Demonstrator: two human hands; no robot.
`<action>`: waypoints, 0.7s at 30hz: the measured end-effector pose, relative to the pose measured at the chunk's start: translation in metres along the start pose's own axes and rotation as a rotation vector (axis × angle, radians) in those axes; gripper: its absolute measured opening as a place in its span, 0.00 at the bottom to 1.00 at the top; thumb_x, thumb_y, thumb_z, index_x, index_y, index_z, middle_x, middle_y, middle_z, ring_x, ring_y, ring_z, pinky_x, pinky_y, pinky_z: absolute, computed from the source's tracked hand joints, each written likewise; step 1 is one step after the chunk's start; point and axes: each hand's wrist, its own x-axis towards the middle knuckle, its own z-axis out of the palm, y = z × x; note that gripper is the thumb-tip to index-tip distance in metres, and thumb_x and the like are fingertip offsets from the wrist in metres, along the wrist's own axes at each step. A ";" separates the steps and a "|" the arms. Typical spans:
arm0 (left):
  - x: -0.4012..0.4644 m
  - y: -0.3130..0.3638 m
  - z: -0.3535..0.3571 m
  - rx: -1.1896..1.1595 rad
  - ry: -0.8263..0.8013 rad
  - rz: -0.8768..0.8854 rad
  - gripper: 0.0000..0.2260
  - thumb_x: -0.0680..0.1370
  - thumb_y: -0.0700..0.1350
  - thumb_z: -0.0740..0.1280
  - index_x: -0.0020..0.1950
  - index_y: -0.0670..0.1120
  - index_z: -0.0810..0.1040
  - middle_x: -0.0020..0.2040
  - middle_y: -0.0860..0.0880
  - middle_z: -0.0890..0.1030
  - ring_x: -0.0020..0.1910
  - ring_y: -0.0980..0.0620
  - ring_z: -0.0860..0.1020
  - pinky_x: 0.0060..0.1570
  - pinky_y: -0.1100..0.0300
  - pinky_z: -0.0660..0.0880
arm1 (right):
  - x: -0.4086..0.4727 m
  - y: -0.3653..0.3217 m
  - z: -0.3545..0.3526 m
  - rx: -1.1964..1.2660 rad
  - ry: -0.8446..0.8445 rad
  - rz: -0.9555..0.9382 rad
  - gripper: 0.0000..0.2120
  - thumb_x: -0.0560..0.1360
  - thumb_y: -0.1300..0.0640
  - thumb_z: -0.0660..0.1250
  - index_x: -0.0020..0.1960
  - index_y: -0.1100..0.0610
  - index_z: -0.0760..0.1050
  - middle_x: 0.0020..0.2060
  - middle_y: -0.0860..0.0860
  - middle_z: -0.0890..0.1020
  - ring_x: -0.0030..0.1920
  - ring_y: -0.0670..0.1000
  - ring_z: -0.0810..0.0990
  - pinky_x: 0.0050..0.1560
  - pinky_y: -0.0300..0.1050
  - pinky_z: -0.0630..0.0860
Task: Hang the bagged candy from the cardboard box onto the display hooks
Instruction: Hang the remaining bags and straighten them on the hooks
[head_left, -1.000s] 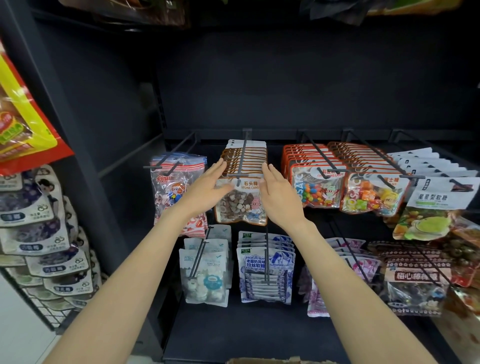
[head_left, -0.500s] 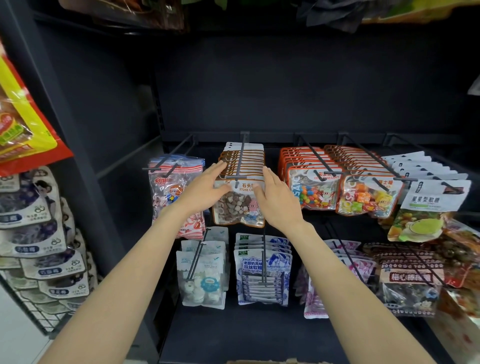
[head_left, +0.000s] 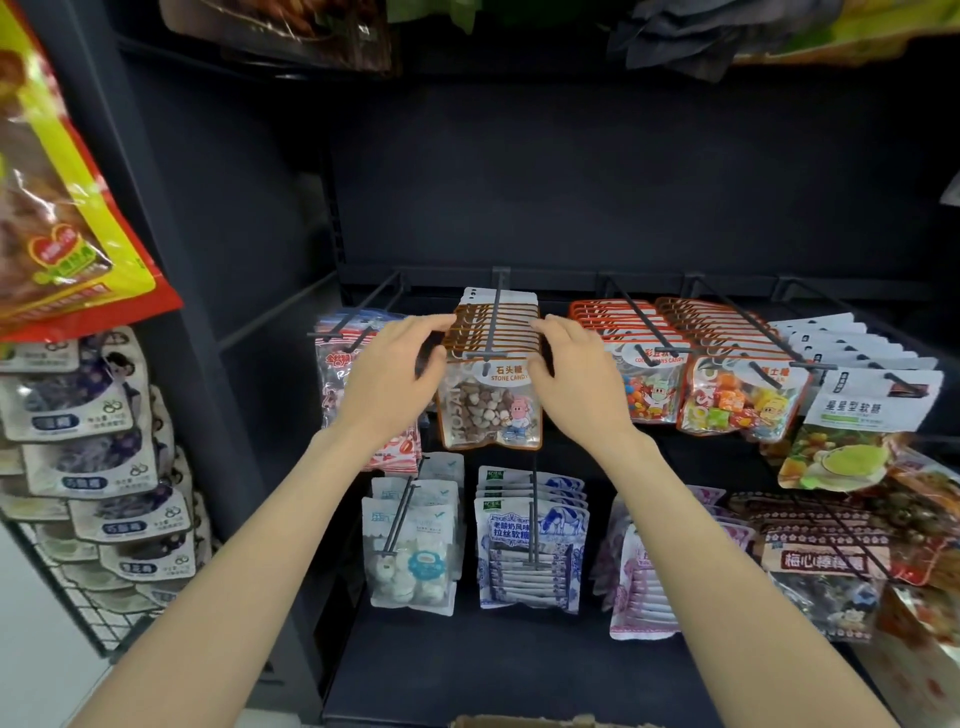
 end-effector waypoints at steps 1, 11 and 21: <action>-0.003 0.000 -0.006 0.016 0.076 0.051 0.14 0.80 0.43 0.61 0.65 0.48 0.75 0.61 0.53 0.78 0.61 0.55 0.73 0.59 0.62 0.68 | 0.001 -0.004 -0.006 0.015 0.060 -0.017 0.18 0.80 0.57 0.58 0.70 0.56 0.69 0.67 0.52 0.73 0.67 0.53 0.68 0.66 0.47 0.64; -0.045 -0.048 -0.047 -0.175 0.546 -0.076 0.07 0.78 0.38 0.61 0.53 0.45 0.75 0.41 0.54 0.77 0.39 0.59 0.76 0.40 0.70 0.70 | -0.002 -0.094 0.001 0.265 0.251 -0.395 0.16 0.77 0.63 0.58 0.62 0.60 0.75 0.54 0.52 0.80 0.52 0.50 0.79 0.50 0.39 0.73; 0.012 -0.125 -0.035 0.121 -0.128 -0.222 0.22 0.78 0.42 0.64 0.73 0.47 0.67 0.71 0.49 0.69 0.70 0.48 0.65 0.69 0.52 0.63 | 0.053 -0.121 0.105 -0.223 -0.343 -0.158 0.31 0.79 0.61 0.58 0.77 0.65 0.48 0.76 0.61 0.54 0.76 0.58 0.53 0.75 0.52 0.53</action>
